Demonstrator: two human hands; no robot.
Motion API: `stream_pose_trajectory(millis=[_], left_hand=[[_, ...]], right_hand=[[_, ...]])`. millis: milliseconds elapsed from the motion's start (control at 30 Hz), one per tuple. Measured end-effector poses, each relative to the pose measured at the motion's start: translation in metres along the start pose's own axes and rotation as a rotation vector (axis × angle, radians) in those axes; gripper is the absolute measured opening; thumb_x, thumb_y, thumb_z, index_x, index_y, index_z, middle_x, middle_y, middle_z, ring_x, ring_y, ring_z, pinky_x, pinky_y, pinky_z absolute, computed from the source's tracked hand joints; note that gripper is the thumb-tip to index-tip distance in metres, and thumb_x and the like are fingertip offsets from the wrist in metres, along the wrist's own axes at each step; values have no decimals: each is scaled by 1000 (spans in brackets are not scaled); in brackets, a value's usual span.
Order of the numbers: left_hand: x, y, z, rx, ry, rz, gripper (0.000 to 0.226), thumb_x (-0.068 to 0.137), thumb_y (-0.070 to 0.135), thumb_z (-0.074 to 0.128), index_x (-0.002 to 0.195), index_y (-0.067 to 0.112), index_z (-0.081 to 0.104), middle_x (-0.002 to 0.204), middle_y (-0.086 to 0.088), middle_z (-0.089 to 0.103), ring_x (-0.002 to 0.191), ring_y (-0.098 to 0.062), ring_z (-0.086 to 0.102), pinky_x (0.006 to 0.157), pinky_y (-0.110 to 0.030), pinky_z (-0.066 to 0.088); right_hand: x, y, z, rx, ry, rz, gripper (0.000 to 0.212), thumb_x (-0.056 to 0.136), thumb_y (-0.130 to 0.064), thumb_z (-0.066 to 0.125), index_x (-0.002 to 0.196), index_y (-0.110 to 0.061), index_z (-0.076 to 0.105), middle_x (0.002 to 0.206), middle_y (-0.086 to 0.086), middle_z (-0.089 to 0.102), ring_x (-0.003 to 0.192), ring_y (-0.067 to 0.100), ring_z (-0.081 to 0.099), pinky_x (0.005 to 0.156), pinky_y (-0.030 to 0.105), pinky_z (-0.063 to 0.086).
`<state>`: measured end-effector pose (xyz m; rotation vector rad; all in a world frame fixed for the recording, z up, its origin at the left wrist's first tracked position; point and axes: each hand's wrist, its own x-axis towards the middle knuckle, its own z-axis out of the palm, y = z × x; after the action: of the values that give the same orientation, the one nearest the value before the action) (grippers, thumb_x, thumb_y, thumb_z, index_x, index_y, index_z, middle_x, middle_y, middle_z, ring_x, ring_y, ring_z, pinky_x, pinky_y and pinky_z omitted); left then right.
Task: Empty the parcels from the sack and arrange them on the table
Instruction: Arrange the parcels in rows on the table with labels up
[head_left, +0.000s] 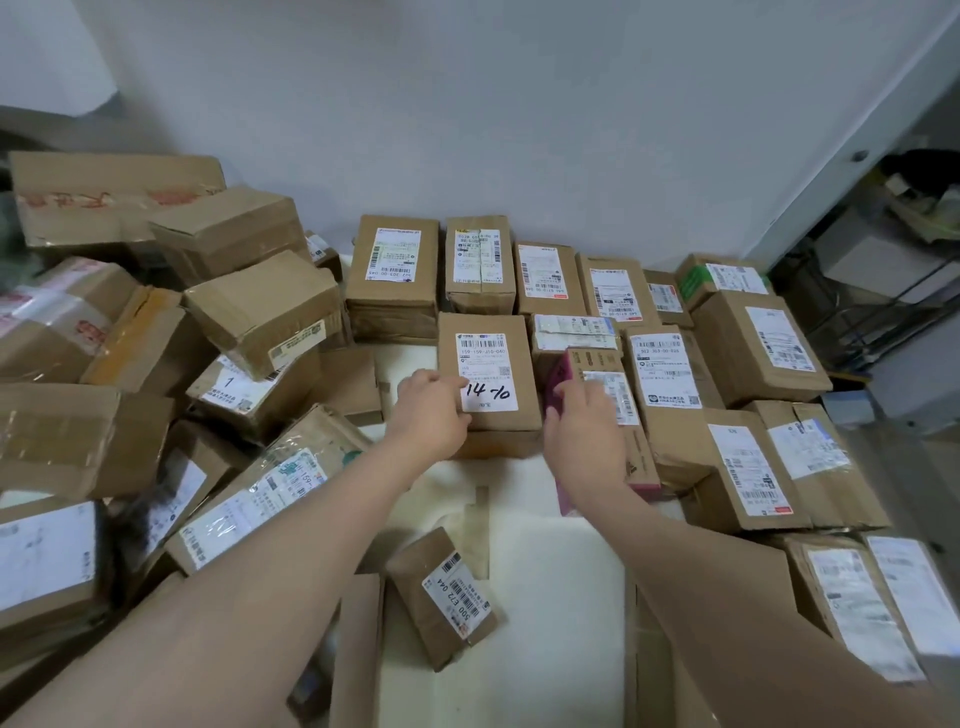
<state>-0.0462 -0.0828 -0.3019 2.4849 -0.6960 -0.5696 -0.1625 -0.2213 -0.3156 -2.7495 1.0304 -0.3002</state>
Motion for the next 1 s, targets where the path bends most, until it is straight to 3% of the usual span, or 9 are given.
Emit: stream_pose_trajectory(millis=[100, 167, 267, 333, 467, 667, 833, 933, 1000], left_hand=[[-12, -4, -20, 191, 39, 18, 57, 91, 34, 63, 144, 29, 42, 153, -10, 31, 142, -30, 18, 114, -38, 22], [-23, -11, -29, 331, 24, -26, 67, 87, 41, 66, 147, 31, 36, 157, -14, 22, 146, -35, 7, 119, -46, 11], [-45, -27, -33, 481, -65, -145, 94, 78, 49, 73, 152, 31, 17, 160, -21, 0, 147, -41, -9, 118, -57, -3], [-57, -40, -33, 520, -122, -218, 116, 72, 55, 77, 155, 30, 0, 158, -25, -12, 146, -44, -14, 116, -61, -5], [-72, -64, -36, 470, -194, -348, 143, 61, 61, 82, 151, 27, -24, 156, -30, -17, 145, -48, -9, 115, -64, 0], [-86, -59, -41, 522, -115, -294, 141, 53, 64, 83, 152, 34, -12, 145, -25, 17, 133, -41, 23, 107, -58, 30], [-92, -16, -59, 435, -13, -183, 138, 50, 62, 83, 152, 38, -6, 144, -21, 19, 131, -38, 23, 102, -54, 30], [-99, 14, -69, 260, 42, -71, 136, 52, 61, 84, 152, 40, -5, 146, -19, 18, 134, -37, 21, 103, -52, 30], [-104, 28, -72, 79, -9, -30, 133, 55, 57, 84, 152, 44, -5, 148, -16, 18, 136, -36, 21, 106, -51, 31]], right_hand=[[-28, -27, 9, 44, -468, -65, 31, 96, -31, 51, 123, -15, 55, 122, 11, 62, 109, 31, 61, 87, 36, 51], [-55, -43, 21, 99, -800, -122, 55, 92, -38, 59, 140, -19, 42, 141, 14, 44, 125, 34, 48, 102, 40, 44], [-102, -62, 41, 93, -997, -224, 79, 84, -40, 67, 149, -39, 22, 156, 8, 6, 139, 39, 18, 109, 47, 36], [-128, -71, 52, 4, -987, -234, 80, 80, -34, 72, 143, -43, 25, 155, -3, -5, 137, 37, 17, 101, 49, 44], [-143, -68, 71, -195, -791, -33, 72, 75, -26, 74, 133, -19, 34, 138, 6, 19, 124, 39, 30, 93, 45, 44], [-140, -10, 52, -540, -798, 61, 45, 87, -20, 53, 131, -12, 49, 137, 10, 38, 125, 33, 33, 98, 35, 38], [-134, 0, 28, -309, -698, 134, 47, 95, -34, 54, 136, -13, 44, 138, 9, 39, 128, 31, 34, 95, 35, 39], [-121, -1, 11, 74, -505, 134, 48, 98, -39, 51, 139, -14, 47, 141, 10, 47, 131, 29, 41, 101, 36, 40], [-113, -2, -3, 307, -466, 184, 43, 100, -39, 49, 134, -14, 54, 133, 9, 59, 122, 27, 54, 92, 29, 42]])
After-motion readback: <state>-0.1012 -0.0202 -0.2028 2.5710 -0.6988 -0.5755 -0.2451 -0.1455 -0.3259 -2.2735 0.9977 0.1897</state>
